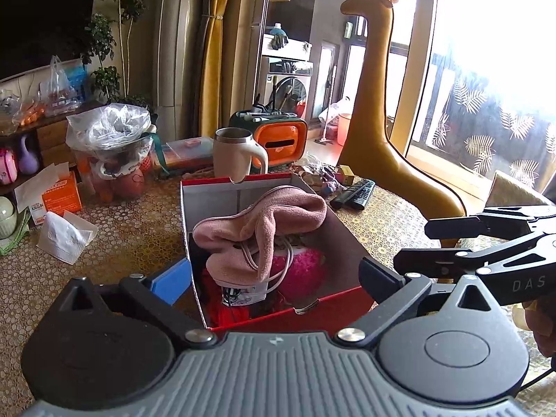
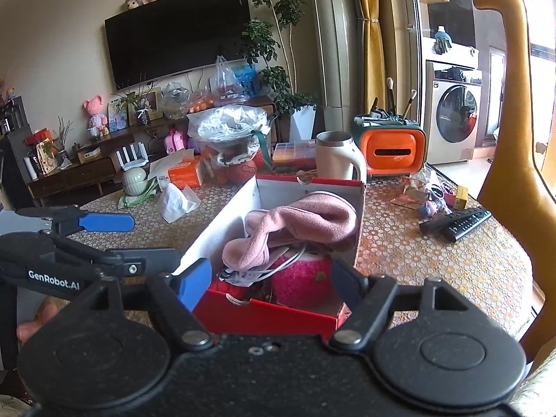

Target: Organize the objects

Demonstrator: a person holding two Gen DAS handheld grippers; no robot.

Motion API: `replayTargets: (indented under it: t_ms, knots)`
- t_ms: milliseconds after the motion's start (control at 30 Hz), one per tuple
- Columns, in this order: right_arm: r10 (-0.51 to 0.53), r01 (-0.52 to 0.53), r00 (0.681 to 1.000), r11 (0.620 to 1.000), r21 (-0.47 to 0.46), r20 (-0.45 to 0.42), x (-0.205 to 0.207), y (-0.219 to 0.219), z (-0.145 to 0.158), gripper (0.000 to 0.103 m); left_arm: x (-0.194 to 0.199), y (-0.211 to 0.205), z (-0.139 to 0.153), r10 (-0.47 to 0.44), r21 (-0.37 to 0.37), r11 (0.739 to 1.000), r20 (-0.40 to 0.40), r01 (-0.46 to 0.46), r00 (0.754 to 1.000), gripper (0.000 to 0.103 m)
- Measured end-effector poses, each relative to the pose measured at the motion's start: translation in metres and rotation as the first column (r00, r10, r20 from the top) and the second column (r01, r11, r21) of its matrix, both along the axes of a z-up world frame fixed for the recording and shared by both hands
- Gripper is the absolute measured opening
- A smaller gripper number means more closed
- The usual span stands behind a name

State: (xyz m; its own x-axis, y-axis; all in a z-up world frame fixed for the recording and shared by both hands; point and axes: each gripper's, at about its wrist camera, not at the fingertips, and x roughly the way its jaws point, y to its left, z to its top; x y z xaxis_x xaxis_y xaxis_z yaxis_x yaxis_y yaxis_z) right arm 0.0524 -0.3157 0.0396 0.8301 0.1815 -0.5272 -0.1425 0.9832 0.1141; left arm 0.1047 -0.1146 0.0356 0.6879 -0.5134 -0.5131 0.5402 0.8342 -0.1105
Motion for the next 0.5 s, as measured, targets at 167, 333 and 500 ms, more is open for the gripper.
replayTargets:
  t_ms: [167, 333, 500]
  knots:
    - [-0.005, 0.005, 1.000, 1.000, 0.004, -0.003, -0.0006, -0.0007, -0.0015, 0.076, 0.0024, -0.0011, -0.0015, 0.010, -0.002, 1.000, -0.008, -0.010, 1.000, 0.103]
    - [-0.002, 0.002, 1.000, 1.000, 0.000, -0.007, 0.0007, 0.0006, -0.0022, 0.076, 0.0047, -0.0023, -0.0053, 0.027, -0.001, 1.000, -0.024, -0.027, 0.999, 0.103]
    - [-0.003, 0.003, 1.000, 1.000, -0.004, -0.013, 0.0026, 0.0009, -0.0030, 0.076, 0.0054, -0.0038, -0.0081, 0.038, 0.008, 0.999, -0.028, -0.037, 0.999, 0.103]
